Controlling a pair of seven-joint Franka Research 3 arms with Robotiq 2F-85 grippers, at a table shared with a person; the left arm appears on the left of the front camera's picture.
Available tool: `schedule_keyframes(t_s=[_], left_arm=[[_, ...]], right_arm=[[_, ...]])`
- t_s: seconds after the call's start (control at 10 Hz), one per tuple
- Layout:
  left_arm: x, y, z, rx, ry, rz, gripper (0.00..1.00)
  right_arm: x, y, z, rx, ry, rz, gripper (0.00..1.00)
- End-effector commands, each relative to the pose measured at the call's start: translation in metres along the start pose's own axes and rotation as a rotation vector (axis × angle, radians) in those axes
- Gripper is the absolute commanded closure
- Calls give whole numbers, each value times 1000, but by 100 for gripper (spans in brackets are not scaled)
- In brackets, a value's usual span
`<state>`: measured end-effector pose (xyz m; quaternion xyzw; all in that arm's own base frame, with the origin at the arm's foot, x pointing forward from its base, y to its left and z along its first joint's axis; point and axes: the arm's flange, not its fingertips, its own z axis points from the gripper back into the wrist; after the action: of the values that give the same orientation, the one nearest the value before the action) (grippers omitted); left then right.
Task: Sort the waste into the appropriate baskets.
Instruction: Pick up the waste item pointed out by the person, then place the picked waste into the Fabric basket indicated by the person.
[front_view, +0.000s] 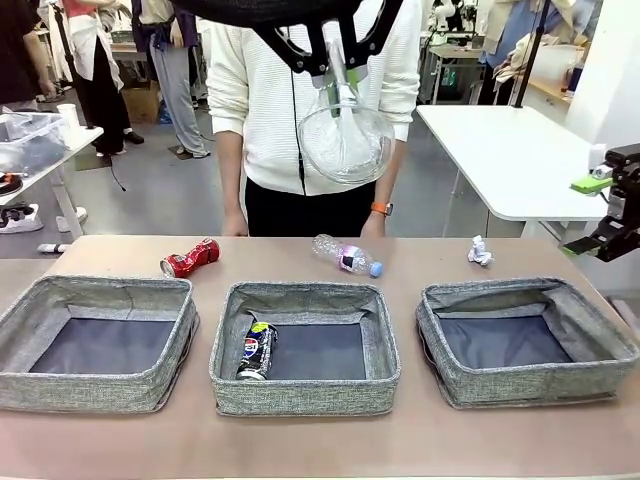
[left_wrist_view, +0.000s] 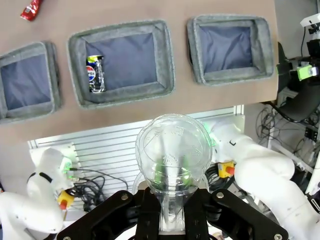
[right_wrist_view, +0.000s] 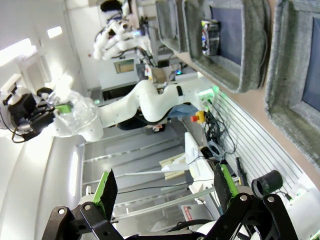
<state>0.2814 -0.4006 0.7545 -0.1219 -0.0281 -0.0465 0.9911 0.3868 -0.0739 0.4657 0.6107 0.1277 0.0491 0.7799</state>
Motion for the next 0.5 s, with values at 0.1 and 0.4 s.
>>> schedule_keyframes(t_s=[0.1, 0.4], left_arm=[[0, 1, 2, -6, -12, 16, 87], [0, 1, 2, -6, -12, 16, 87]], right_arm=[[1, 7, 0, 14, -2, -17, 0], [1, 7, 0, 14, -2, -17, 0]])
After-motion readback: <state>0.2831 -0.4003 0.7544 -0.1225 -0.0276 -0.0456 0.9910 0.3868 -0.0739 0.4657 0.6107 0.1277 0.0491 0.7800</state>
